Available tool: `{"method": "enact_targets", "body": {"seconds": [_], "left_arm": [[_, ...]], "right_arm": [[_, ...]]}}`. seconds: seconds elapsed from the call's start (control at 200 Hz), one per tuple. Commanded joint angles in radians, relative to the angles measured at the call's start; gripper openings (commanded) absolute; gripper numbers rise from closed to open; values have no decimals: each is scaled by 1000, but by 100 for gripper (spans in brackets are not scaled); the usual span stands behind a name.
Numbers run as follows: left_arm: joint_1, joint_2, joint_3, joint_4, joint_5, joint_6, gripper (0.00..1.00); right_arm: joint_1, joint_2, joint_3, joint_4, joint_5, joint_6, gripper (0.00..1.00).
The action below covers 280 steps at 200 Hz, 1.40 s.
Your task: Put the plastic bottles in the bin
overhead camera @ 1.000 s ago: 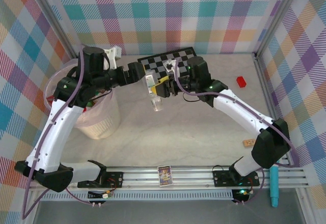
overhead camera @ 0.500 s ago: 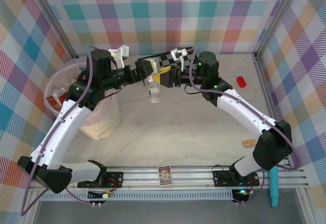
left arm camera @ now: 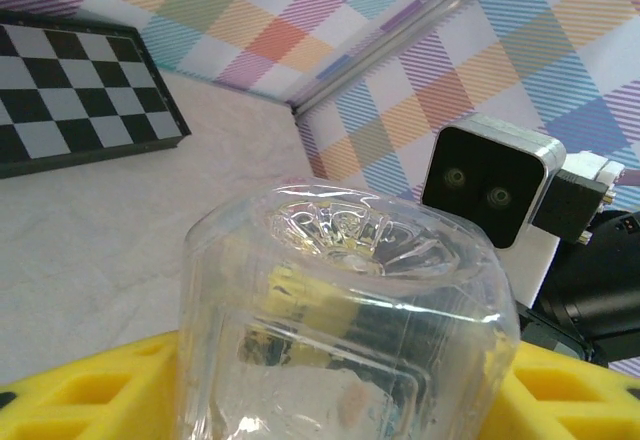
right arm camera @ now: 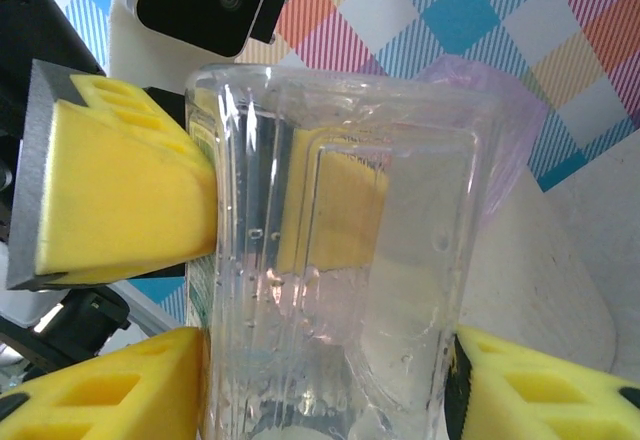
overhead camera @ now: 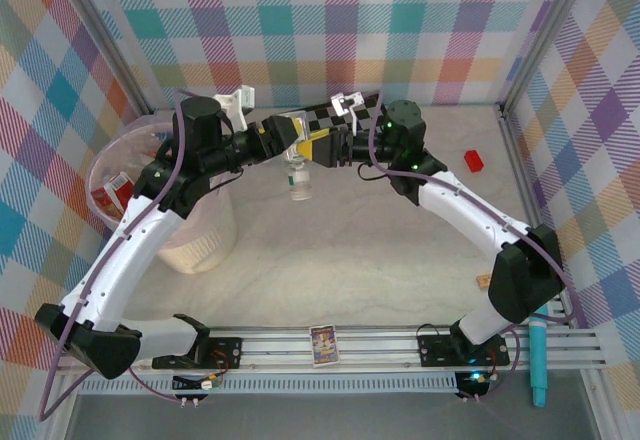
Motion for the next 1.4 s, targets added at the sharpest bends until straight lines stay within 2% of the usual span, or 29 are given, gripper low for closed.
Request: {"method": "enact_targets", "body": {"seconds": [0.0, 0.055, 0.115, 0.17, 0.22, 0.33, 0.39, 0.445, 0.5, 0.585, 0.7, 0.855, 0.965, 1.13, 1.23, 1.395], "left_arm": [[-12, -2, 11, 16, -19, -5, 58], [-10, 1, 28, -16, -44, 18, 57], [-9, 11, 54, -62, -84, 55, 57], [1, 33, 90, -115, -118, 88, 56], [15, 57, 121, -145, -117, 105, 54], [57, 98, 191, -187, -101, 118, 53], [80, 114, 238, -221, -101, 131, 53], [106, 125, 286, -272, -108, 155, 53], [154, 132, 335, -330, -109, 170, 52], [230, 120, 406, -409, -119, 196, 51], [344, 84, 459, -513, -157, 215, 51], [487, -33, 357, -517, -233, 194, 49], [649, -63, 341, -541, -158, 173, 45], [840, -44, 338, -572, -66, 171, 45], [894, -7, 360, -619, -84, 199, 45], [896, 84, 437, -767, -197, 284, 47]], "right_arm": [[7, 40, 38, 37, -25, 4, 63], [2, 47, 49, 34, -28, 9, 67], [-7, 48, 65, 3, -25, -1, 77], [-17, 45, 100, -119, -7, -71, 87], [-30, 42, 134, -246, 32, -135, 91], [-87, 17, 140, -330, 89, -148, 100], [-117, -7, 130, -354, 113, -165, 99], [-122, -24, 144, -449, 178, -228, 99], [-122, -28, 166, -560, 247, -285, 99], [-128, -34, 151, -621, 314, -312, 99], [-133, -29, 114, -623, 303, -317, 99], [-131, -1, 30, -561, 225, -247, 99], [-132, 5, -7, -585, 226, -254, 99], [-132, 21, -43, -597, 206, -264, 99], [-131, 32, -56, -607, 206, -274, 99], [-131, 43, -54, -630, 207, -299, 99]]}}
